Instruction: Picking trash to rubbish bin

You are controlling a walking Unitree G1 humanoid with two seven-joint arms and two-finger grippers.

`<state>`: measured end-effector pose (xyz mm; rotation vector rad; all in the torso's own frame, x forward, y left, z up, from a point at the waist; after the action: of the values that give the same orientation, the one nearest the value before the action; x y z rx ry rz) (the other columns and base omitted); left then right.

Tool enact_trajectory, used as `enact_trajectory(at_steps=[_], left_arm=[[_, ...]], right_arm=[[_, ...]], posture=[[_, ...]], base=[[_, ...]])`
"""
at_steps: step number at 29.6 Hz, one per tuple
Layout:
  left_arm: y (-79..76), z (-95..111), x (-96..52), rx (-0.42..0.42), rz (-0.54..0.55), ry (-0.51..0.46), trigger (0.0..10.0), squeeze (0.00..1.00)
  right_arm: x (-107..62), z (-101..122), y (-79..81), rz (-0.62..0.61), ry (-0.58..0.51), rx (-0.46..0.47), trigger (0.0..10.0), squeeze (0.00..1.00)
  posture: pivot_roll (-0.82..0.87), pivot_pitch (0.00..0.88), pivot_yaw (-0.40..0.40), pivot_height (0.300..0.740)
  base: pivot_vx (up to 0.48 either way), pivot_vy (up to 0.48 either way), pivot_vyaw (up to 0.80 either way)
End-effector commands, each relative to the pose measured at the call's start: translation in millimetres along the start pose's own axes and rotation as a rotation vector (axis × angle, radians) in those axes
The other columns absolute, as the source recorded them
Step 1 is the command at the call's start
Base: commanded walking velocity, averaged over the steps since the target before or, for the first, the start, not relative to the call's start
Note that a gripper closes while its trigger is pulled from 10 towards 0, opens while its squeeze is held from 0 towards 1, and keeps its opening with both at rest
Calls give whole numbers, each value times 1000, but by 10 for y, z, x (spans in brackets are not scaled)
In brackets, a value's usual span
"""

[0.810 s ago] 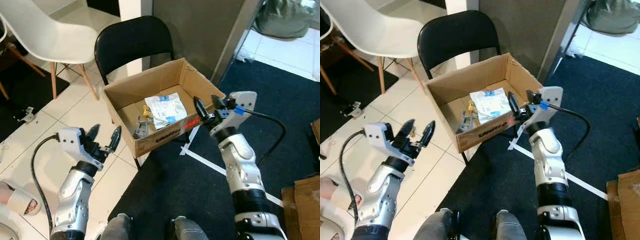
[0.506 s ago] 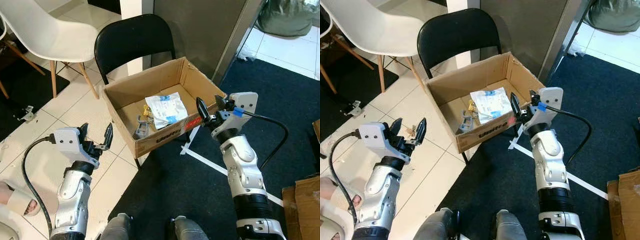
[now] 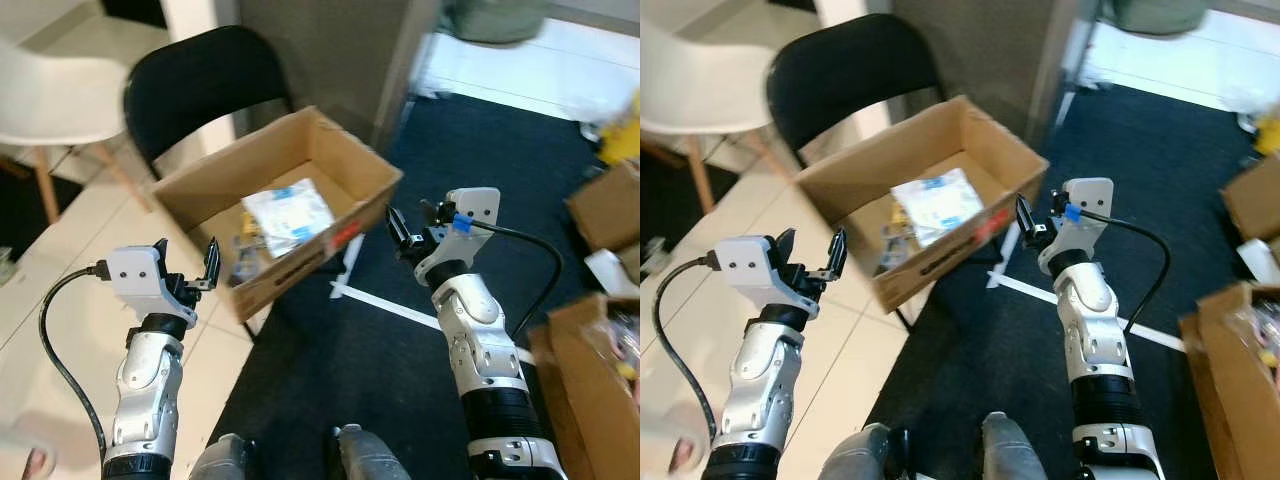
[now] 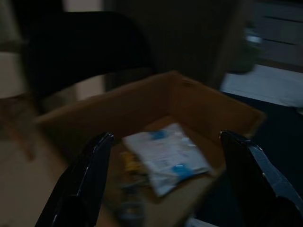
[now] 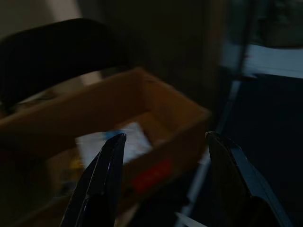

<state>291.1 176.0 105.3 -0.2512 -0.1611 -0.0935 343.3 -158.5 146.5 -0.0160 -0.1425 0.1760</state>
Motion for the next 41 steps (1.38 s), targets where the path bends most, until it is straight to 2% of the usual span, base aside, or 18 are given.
enact_trajectory(at_steps=[1,21,27,29,41], left_arm=[[-1,-80,-41,-11,19,23,10000,0],[-4,-93,-28,-6,21,26,10000,0],[0,-81,-19,10,21,21,10000,0],[1,-62,-2,20,17,14,10000,0],[20,-79,-2,6,23,24,10000,0]], right_arm=[[-46,-77,-15,-11,36,5,10000,0],[-46,-109,-31,-26,68,19,10000,0],[-91,-158,-55,-26,91,-19,10000,0],[-184,-221,-53,-24,113,-46,10000,0],[-213,-227,-43,-37,118,-39,10000,0]], posture=[[28,149,0,740],[33,148,-1,740],[32,152,1,740],[29,157,4,740],[30,156,7,740]], base=[[0,0,-719],[0,0,-720],[0,0,-725],[0,0,-731],[0,0,-731]])
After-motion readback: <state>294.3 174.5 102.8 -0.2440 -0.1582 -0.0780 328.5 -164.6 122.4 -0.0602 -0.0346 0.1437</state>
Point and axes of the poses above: a point about 5 cm out from each wrist's last joint towards the gripper, its own x axis pointing out of the wrist towards the gripper, its own z axis along the axis of the wrist's last joint, y = z × x, the point moved 2 cm from there along x, pointing out of the wrist towards the gripper, and after that the axes turned 7 degrees about -x, right-handed, at the moved point
